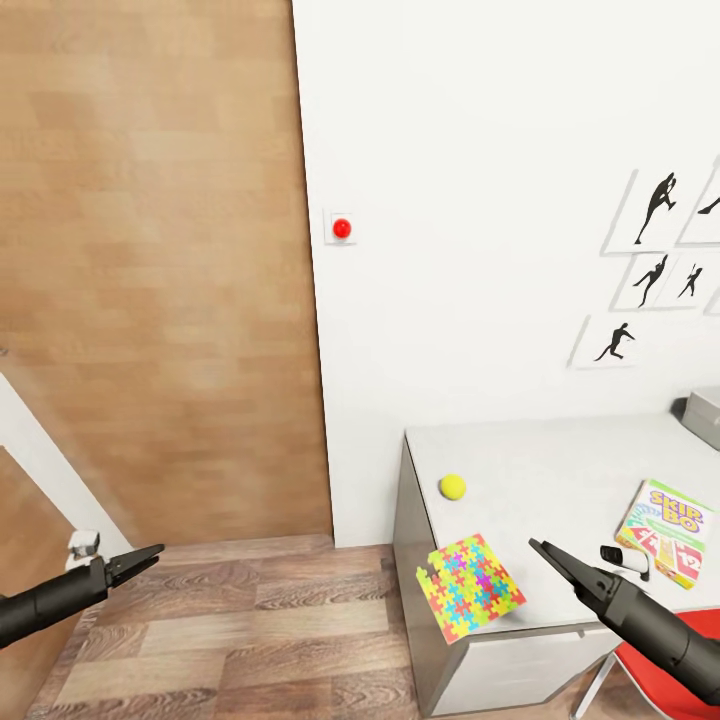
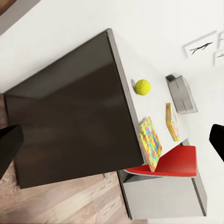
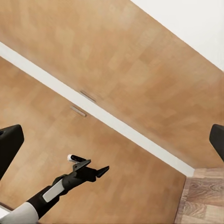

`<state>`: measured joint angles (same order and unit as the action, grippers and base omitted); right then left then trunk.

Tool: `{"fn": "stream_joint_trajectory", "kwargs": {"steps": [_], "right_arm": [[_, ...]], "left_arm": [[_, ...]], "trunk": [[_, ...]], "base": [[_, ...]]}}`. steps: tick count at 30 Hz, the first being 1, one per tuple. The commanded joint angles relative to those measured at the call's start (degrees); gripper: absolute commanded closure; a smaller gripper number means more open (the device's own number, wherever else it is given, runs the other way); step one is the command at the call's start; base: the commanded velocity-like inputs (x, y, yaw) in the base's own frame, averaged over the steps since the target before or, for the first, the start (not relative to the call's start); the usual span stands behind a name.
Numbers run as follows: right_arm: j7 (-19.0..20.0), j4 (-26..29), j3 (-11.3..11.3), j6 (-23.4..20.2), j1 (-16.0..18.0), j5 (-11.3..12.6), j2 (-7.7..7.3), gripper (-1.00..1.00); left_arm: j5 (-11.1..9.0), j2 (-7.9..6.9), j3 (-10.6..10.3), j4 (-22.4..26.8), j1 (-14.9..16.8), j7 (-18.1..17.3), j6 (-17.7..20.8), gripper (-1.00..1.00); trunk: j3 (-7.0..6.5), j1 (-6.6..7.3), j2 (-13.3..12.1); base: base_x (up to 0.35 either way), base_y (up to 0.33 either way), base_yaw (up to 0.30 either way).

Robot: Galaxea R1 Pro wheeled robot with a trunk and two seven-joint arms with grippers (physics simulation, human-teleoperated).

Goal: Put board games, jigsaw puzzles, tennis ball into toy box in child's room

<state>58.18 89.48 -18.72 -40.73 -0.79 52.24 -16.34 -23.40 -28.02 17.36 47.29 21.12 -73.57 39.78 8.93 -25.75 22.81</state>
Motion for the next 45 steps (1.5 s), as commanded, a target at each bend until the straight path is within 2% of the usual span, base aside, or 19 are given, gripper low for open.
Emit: {"fn": "stream_joint_trajectory", "kwargs": {"steps": [1, 17, 35, 45], "right_arm": [[-0.1, 0.0, 0.0, -0.4, 0.0, 0.3, -0.02, -1.0], [0.3, 0.0, 0.1, -0.4, 0.0, 0.4, -0.01, -1.0], [0.4, 0.0, 0.0, -0.6, 0.0, 0.6, 0.0, -1.0], [0.3, 0.0, 0.0, -0.6, 0.0, 0.6, 0.0, -1.0]], "left_arm": [[-0.2, 0.01, 0.0, 0.0, 0.0, -0.1, 0.6, -1.0], [-0.2, 0.08, -0.1, 0.2, 0.1, 0.1, 0.6, -1.0], [-0.2, 0.01, -0.1, 0.2, 0.1, 0.1, 0.6, -1.0], [-0.2, -0.02, -0.1, 0.2, 0.1, 0.0, 0.6, -1.0]], "trunk": [[0.1, -0.03, 0.1], [-0.03, -0.03, 0.1], [-1.46, -0.03, 0.1], [-2.26, -0.03, 0.1]], "base": [[0.0, 0.0, 0.0], [0.0, 0.0, -0.013], [0.0, -0.002, -0.173], [0.0, -0.15, -0.205]]}}
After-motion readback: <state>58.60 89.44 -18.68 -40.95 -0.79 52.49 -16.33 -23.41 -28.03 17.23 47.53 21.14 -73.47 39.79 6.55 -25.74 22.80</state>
